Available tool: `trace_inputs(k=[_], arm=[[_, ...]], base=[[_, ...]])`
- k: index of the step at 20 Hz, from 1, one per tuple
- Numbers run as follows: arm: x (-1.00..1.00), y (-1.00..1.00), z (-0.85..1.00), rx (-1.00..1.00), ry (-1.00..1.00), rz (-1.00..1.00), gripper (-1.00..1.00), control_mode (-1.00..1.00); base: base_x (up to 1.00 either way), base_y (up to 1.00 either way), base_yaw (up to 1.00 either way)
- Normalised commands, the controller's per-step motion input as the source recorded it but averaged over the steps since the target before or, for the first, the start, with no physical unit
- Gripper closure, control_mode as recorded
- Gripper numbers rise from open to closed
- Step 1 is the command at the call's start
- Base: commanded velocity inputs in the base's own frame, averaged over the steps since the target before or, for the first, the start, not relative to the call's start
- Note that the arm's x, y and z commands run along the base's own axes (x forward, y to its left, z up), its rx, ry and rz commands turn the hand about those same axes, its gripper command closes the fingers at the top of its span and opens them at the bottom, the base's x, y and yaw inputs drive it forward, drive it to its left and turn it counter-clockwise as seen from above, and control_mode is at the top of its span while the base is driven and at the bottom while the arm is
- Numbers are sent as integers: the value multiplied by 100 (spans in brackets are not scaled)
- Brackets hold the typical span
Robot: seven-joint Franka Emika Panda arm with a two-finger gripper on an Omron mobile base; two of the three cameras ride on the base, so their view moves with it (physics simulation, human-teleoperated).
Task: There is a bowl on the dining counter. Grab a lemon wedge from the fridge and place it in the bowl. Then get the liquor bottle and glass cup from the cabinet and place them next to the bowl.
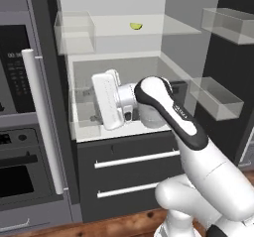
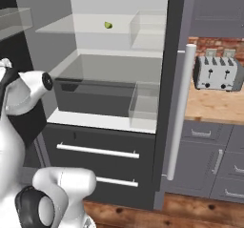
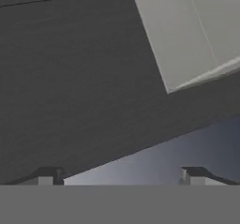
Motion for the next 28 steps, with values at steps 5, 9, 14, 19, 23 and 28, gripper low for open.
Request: trace_inputs(k=[5,9,14,19,23,28], arm=[[-51,-62,44,-17,-24,-16,-100,-100],[-37,-49,52,-33,-32,-17,-100,-100],[-48,-49,41,-43,-40,-15,-100,-100],[-41,-69,21,-44,-39,-7,-100,-100],[-32,-81,13,-44,-34,-1,-100,-100],[-38,-89,3,-41,-30,0,-100,-100]], base=[[0,0,0],[0,0,0],[0,0,0],[0,0,0],[0,0,0],[0,0,0]])
